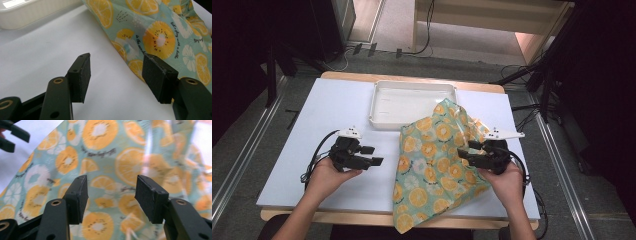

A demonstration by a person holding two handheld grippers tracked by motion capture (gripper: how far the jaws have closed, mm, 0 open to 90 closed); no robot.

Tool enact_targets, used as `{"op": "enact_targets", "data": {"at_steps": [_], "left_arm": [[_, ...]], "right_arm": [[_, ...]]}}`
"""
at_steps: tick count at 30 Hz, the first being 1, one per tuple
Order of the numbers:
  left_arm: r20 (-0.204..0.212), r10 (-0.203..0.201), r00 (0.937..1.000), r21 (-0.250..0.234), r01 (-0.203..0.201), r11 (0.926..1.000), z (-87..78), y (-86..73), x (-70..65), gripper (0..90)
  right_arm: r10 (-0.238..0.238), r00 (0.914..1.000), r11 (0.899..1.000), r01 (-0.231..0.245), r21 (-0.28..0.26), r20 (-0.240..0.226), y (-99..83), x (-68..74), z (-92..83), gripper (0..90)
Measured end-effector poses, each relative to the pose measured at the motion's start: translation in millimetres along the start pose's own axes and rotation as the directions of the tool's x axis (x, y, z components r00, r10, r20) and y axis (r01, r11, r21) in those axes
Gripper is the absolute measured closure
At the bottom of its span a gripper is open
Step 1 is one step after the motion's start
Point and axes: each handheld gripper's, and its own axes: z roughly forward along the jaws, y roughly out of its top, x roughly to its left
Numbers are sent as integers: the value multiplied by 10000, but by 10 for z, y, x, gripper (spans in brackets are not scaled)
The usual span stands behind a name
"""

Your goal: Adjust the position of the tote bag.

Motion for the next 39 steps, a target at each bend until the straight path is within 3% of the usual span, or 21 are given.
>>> {"op": "enact_targets", "data": {"at_steps": [10,22,23,34,37,38,39], "left_arm": [[-12,64,10000,30,-64,10000,-3,5,5,408],[-48,157,9999,88,-157,9998,-7,-4,8,407],[-55,162,9999,86,-161,9998,-7,-5,9,408],[-123,154,9998,157,-152,9998,-2,-11,24,408],[-126,164,9998,203,-162,9997,10,-16,30,408],[-122,158,9998,203,-155,9997,13,-17,30,408],[-119,160,9998,209,-158,9997,15,-17,30,408]], "right_arm": [[623,9959,9980,-627,39,659,54,-311,-99,445],[1024,9895,9939,-1059,292,1022,103,-598,40,423],[1090,9865,9931,-1136,308,1224,115,-677,55,416],[1673,9752,9845,-1730,274,1449,50,-1003,216,342],[1909,9670,9796,-1987,305,1685,-46,-1088,292,331],[1916,9605,9773,-2056,505,2020,-100,-1116,340,324],[1843,9595,9786,-1993,510,2131,-122,-1123,353,321]]}}
